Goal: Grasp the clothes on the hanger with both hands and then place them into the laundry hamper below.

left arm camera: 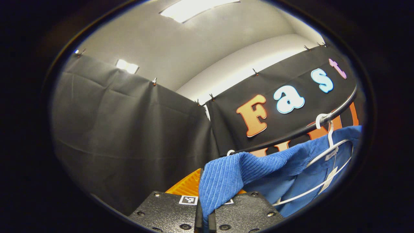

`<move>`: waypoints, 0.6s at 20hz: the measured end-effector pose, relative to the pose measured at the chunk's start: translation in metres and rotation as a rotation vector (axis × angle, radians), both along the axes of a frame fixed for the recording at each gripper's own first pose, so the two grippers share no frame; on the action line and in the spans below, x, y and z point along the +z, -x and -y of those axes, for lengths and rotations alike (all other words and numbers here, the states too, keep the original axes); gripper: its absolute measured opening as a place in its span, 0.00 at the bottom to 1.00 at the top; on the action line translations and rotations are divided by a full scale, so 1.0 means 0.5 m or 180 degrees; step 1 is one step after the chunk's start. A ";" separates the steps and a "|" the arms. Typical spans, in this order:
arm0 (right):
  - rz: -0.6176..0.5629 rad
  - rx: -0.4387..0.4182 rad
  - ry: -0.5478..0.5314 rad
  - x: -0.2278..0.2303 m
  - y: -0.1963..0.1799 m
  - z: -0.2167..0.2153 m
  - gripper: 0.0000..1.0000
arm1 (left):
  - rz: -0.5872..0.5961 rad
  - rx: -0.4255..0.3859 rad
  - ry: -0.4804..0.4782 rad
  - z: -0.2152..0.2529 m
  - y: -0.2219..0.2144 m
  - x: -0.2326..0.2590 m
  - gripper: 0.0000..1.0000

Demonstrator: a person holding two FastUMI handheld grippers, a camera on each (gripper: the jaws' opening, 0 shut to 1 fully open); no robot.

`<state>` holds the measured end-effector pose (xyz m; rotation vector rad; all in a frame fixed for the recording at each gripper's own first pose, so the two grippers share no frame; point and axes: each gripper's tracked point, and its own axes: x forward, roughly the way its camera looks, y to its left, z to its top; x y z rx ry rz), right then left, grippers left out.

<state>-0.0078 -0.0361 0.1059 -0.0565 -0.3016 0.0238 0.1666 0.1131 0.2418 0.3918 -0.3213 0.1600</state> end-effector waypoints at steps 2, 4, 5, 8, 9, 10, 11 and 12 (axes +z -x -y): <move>-0.0002 0.0022 -0.0019 -0.002 0.009 -0.006 0.11 | 0.0014 -0.0149 -0.0027 0.013 -0.048 0.032 0.07; -0.0015 0.0038 -0.0035 -0.002 0.010 -0.011 0.11 | -0.0037 -0.0304 -0.0155 0.023 -0.102 0.048 0.07; -0.0025 0.0052 -0.0047 -0.004 0.012 -0.013 0.11 | -0.0072 -0.0353 -0.0295 0.029 -0.129 0.045 0.07; -0.0039 0.0021 -0.0069 -0.006 0.014 -0.010 0.11 | -0.0315 -0.0395 -0.0499 0.020 -0.189 -0.010 0.07; -0.0048 0.0001 -0.0068 -0.007 0.016 -0.008 0.11 | -0.0429 -0.0456 -0.0362 0.011 -0.202 -0.047 0.07; -0.0052 -0.0020 -0.0069 -0.007 0.018 -0.006 0.11 | -0.0521 -0.0547 -0.0172 0.002 -0.213 -0.086 0.06; -0.0054 -0.0038 -0.0063 -0.007 0.020 -0.001 0.11 | -0.0565 -0.0633 0.0014 -0.007 -0.218 -0.119 0.06; -0.0062 -0.0054 -0.0045 -0.007 0.018 0.000 0.11 | -0.0602 -0.0686 0.0184 -0.021 -0.219 -0.151 0.06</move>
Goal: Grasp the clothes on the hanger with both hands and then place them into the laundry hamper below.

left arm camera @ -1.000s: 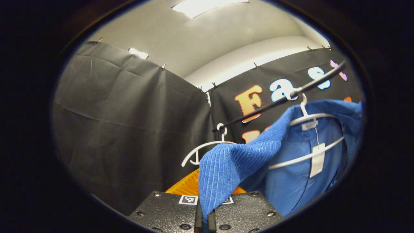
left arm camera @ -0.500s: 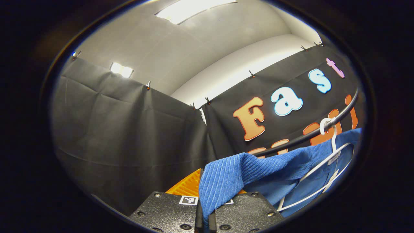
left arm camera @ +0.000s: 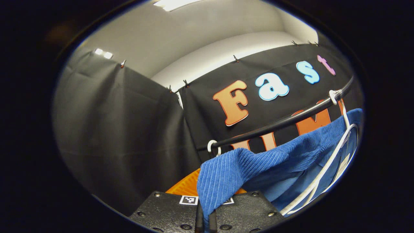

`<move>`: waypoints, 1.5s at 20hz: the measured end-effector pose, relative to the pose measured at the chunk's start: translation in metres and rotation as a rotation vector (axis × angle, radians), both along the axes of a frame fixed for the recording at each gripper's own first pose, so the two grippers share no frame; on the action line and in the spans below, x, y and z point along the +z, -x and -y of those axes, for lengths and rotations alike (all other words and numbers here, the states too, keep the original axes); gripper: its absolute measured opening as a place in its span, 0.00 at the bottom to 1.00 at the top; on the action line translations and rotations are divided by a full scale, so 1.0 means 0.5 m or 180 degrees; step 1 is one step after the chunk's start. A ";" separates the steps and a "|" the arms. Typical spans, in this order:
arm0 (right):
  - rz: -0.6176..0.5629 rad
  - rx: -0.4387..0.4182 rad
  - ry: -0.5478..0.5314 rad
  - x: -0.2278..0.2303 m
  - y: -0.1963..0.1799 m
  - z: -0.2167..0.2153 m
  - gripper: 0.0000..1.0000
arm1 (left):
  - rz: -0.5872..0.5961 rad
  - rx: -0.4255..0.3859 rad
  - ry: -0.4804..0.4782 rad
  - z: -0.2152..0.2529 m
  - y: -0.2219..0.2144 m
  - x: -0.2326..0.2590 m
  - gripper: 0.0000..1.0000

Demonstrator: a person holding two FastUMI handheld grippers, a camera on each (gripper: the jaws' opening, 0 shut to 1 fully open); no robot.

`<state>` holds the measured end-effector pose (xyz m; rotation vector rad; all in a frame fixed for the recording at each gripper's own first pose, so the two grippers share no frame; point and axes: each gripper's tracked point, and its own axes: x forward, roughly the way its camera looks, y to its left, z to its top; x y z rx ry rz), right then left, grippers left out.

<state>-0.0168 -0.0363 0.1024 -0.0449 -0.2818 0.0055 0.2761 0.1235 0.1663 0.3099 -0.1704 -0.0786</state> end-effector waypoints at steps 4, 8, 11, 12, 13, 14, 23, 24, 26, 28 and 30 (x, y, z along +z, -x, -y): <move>0.0002 -0.0037 0.0076 0.004 -0.007 -0.001 0.11 | -0.0204 -0.0100 0.0475 -0.031 0.034 -0.124 0.07; 0.0091 -0.0176 0.0104 0.024 -0.031 0.007 0.11 | -0.0403 -0.0016 0.0533 -0.035 0.091 -0.248 0.07; 0.0216 -0.0418 0.0035 0.054 -0.055 0.051 0.11 | -0.0398 0.0035 0.0621 -0.027 0.137 -0.285 0.07; 0.0262 -0.0515 0.0010 0.065 -0.063 0.071 0.11 | -0.0386 0.0044 0.0691 -0.026 0.149 -0.292 0.07; 0.0310 -0.0589 -0.0014 0.075 -0.068 0.088 0.11 | -0.0367 0.0073 0.0760 -0.027 0.160 -0.292 0.07; 0.0368 -0.0630 -0.0041 0.086 -0.075 0.104 0.11 | -0.0346 0.0085 0.0829 -0.025 0.168 -0.289 0.07; 0.0420 -0.1336 -0.0093 0.103 -0.150 0.302 0.11 | -0.0269 -0.0002 0.0744 0.061 0.207 -0.291 0.07; 0.0377 -0.1421 -0.0097 0.095 -0.157 0.328 0.11 | -0.0309 -0.0054 0.0751 0.079 0.204 -0.306 0.07; 0.0296 -0.1536 -0.0124 0.080 -0.164 0.373 0.11 | -0.0417 -0.0156 0.0789 0.116 0.207 -0.335 0.07; 0.0192 -0.1539 -0.0111 0.050 -0.165 0.383 0.11 | -0.0497 -0.0281 0.0817 0.155 0.206 -0.360 0.07; 0.0136 -0.1593 0.0053 0.031 -0.159 0.386 0.11 | -0.0563 -0.0327 0.0780 0.182 0.208 -0.379 0.07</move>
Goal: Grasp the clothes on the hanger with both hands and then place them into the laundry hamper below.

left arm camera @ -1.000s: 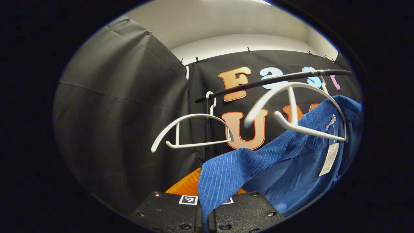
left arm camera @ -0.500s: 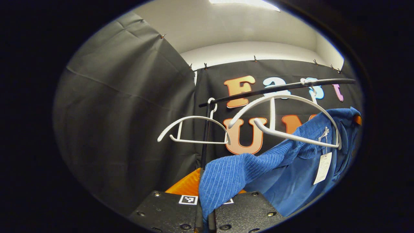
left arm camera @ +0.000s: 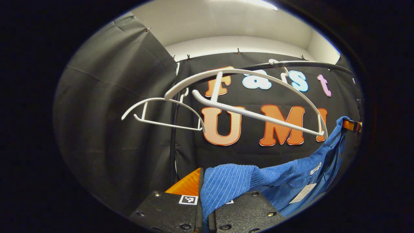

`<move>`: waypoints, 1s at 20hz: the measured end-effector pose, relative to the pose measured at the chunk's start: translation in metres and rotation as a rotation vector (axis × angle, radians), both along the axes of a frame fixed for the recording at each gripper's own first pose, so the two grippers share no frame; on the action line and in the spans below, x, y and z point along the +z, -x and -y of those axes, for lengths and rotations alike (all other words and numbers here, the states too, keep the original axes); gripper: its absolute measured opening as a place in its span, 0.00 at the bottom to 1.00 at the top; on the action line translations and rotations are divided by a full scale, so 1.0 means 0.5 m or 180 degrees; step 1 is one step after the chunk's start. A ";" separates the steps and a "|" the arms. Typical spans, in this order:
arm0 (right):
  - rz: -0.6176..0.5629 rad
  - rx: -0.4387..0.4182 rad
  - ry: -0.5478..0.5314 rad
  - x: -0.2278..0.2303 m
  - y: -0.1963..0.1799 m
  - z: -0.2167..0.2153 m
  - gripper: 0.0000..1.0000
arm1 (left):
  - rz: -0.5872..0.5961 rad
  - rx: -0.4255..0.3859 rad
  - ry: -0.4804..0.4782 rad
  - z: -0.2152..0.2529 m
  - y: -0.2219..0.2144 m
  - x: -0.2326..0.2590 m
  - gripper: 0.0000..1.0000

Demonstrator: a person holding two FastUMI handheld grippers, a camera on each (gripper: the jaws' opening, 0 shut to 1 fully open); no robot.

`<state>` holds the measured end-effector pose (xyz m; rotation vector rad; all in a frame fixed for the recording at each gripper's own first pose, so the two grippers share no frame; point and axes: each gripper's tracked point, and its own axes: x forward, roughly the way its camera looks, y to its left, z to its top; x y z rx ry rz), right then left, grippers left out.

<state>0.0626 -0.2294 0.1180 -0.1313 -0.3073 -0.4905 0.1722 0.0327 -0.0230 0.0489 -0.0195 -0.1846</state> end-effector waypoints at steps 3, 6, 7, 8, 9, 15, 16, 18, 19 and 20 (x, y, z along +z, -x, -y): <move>-0.0049 0.0004 0.0191 0.003 0.021 -0.017 0.11 | -0.0113 -0.0026 0.0006 0.017 0.014 -0.027 0.07; -0.0097 0.0145 0.0176 -0.005 0.039 -0.038 0.11 | -0.0181 -0.0012 -0.0029 0.021 0.037 -0.044 0.07; -0.0125 0.0270 0.0138 -0.014 0.038 -0.055 0.15 | -0.0222 -0.0042 -0.0041 0.025 0.043 -0.053 0.07; -0.0153 0.0433 0.0099 -0.026 0.034 -0.078 0.11 | -0.0274 -0.0078 -0.0071 0.030 0.046 -0.063 0.07; -0.0208 0.0569 0.0048 -0.044 0.027 -0.098 0.07 | -0.0333 -0.0096 -0.0110 0.034 0.050 -0.076 0.07; -0.0902 0.1217 -0.0259 -0.244 -0.022 -0.247 0.11 | -0.0758 -0.0372 -0.0007 0.132 0.117 -0.190 0.07; -0.1026 0.1313 -0.0341 -0.285 -0.032 -0.273 0.11 | -0.0895 -0.0400 0.0019 0.150 0.126 -0.227 0.07; -0.1325 0.1463 -0.0476 -0.373 -0.046 -0.320 0.11 | -0.1259 -0.0476 0.0054 0.186 0.154 -0.315 0.07; -0.1504 0.1518 -0.0530 -0.409 -0.045 -0.333 0.11 | -0.1444 -0.0480 0.0110 0.198 0.166 -0.356 0.07; -0.1686 0.1564 -0.0576 -0.463 -0.053 -0.350 0.07 | -0.1633 -0.0468 0.0221 0.212 0.174 -0.395 0.07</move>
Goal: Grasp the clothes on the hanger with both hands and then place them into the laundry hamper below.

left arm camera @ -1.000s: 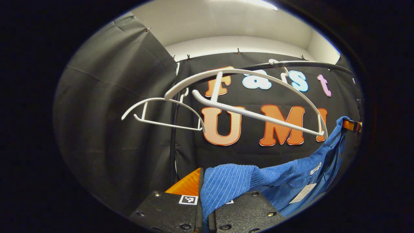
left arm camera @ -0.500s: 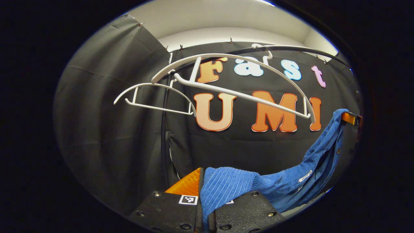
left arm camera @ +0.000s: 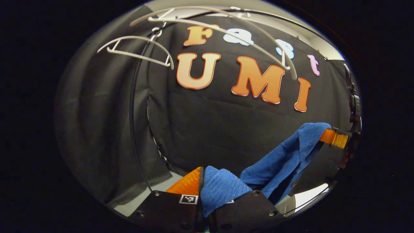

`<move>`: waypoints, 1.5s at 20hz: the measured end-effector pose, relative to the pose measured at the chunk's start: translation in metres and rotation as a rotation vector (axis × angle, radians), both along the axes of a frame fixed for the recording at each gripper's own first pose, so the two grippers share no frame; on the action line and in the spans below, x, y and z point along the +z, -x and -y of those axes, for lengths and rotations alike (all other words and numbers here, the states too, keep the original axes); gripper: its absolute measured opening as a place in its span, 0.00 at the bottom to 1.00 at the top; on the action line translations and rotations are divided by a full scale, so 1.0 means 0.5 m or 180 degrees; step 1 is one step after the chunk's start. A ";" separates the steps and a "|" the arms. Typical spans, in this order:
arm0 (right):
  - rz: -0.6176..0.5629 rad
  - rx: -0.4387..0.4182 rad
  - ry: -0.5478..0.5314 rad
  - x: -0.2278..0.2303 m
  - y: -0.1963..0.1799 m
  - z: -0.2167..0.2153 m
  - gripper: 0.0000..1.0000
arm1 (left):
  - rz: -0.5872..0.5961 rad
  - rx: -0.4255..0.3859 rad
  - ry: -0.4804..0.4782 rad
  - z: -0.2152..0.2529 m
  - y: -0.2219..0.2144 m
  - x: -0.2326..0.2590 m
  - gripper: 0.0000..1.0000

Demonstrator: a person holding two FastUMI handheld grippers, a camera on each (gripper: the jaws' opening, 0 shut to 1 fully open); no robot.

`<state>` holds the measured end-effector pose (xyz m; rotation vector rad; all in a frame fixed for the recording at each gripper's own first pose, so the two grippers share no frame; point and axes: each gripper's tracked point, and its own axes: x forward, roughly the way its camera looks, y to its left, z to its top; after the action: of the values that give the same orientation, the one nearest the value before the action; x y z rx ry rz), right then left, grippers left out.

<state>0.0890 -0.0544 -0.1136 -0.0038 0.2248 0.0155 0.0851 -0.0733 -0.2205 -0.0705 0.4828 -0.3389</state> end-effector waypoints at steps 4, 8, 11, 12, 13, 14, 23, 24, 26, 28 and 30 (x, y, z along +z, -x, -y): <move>-0.0641 0.0106 -0.0113 -0.187 0.018 -0.047 0.11 | -0.0988 0.0304 0.0362 0.015 0.068 -0.169 0.08; -0.1179 0.0081 -0.0150 -0.362 0.050 -0.065 0.11 | -0.1539 0.0535 0.0342 0.002 0.117 -0.278 0.10; -0.1511 0.0039 -0.0265 -0.457 0.069 -0.073 0.12 | -0.1786 0.0475 0.0284 0.003 0.168 -0.333 0.11; -0.1611 0.0015 -0.0283 -0.485 0.081 -0.073 0.11 | -0.1836 0.0457 0.0265 0.004 0.179 -0.356 0.11; -0.1698 -0.0008 -0.0303 -0.502 0.097 -0.071 0.12 | -0.1868 0.0437 0.0256 0.006 0.188 -0.370 0.12; -0.1783 -0.0037 -0.0327 -0.519 0.107 -0.069 0.12 | -0.1878 0.0423 0.0243 0.005 0.195 -0.378 0.16; -0.2294 -0.0180 -0.0398 -0.653 0.196 -0.074 0.81 | -0.1937 0.0275 -0.0077 -0.021 0.259 -0.397 0.82; -0.2331 -0.0213 -0.0398 -0.668 0.211 -0.072 0.92 | -0.1919 0.0280 -0.0147 -0.030 0.261 -0.401 1.00; -0.2369 -0.0290 -0.0409 -0.675 0.238 -0.062 1.00 | -0.1977 0.0316 -0.0108 -0.043 0.281 -0.404 0.96; -0.2379 -0.0333 -0.0427 -0.675 0.248 -0.062 1.00 | -0.2034 0.0356 -0.0070 -0.051 0.293 -0.403 0.96; -0.2365 -0.0363 -0.0445 -0.671 0.248 -0.056 1.00 | -0.2043 0.0381 -0.0066 -0.059 0.302 -0.397 0.96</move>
<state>-0.0351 -0.0266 -0.4491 0.1564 0.9662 -0.0828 -0.0657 -0.0438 -0.4191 -0.1897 1.1124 -0.1870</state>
